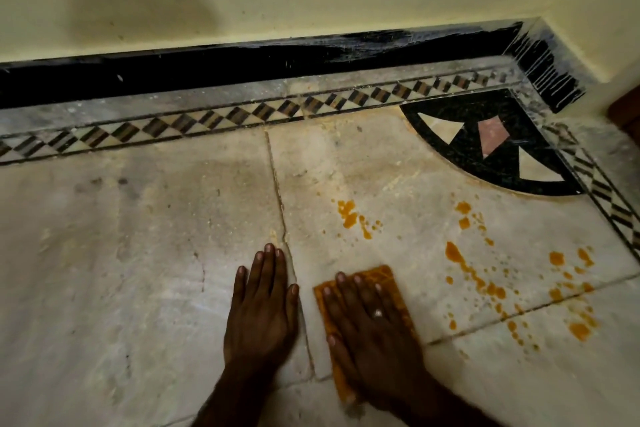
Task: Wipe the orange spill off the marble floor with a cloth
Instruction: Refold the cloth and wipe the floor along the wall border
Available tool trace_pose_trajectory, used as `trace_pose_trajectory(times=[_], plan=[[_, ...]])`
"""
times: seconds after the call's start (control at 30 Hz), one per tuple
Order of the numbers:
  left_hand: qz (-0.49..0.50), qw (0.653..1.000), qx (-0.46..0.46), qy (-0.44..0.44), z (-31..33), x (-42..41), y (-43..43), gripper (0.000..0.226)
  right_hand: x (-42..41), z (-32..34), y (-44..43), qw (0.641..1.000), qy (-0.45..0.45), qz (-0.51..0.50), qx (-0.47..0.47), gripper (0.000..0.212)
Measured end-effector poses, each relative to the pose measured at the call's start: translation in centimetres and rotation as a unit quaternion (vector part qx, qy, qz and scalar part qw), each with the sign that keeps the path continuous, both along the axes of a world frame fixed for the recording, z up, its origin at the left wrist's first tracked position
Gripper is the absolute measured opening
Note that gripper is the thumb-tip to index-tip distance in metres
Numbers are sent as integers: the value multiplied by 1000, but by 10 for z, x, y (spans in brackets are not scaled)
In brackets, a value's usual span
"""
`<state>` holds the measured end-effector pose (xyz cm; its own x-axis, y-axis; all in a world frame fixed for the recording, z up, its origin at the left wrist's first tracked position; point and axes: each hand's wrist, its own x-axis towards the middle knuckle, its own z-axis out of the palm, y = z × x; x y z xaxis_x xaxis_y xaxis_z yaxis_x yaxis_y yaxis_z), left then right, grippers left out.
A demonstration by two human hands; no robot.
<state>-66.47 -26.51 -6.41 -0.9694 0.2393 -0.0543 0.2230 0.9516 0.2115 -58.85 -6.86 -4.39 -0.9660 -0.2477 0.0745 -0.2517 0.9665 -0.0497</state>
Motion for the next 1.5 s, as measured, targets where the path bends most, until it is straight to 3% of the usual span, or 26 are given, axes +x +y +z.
trace_pose_trajectory(times=[0.1, 0.23, 0.4, 0.53, 0.7, 0.83, 1.0, 1.13, 1.3, 1.5], plan=[[7, 1000, 5, 2, 0, 0, -2, 61, -56, -3, 1, 999, -3, 36, -3, 63], [6, 1000, 7, 0, 1, 0, -3, 61, -93, -3, 28, 999, -33, 12, 6, 61], [11, 1000, 4, -11, 2, 0, -2, 62, -37, -3, 31, 996, -20, -88, 10, 62], [9, 1000, 2, -12, 4, 0, 0, 62, -14, 1, -7, 1000, -22, 10, -16, 63], [-4, 1000, -20, -3, 3, 0, -1, 63, -104, -7, -26, 999, -8, 44, -27, 63], [0, 1000, -14, -5, 6, 0, -1, 63, -161, 0, 1, 998, -55, -17, -11, 65], [2, 1000, -10, -4, 7, 0, 0, 62, -88, 2, 45, 988, -42, -144, 24, 65], [-2, 1000, -9, -5, 11, -1, 2, 62, -39, 4, 1, 996, -48, -73, -1, 66], [-20, 1000, -1, 16, 8, -3, -2, 60, -123, -4, -38, 997, -31, 47, -46, 60], [-5, 1000, 11, -6, 9, -2, -2, 61, -194, 3, 0, 996, -82, -41, -18, 65]])
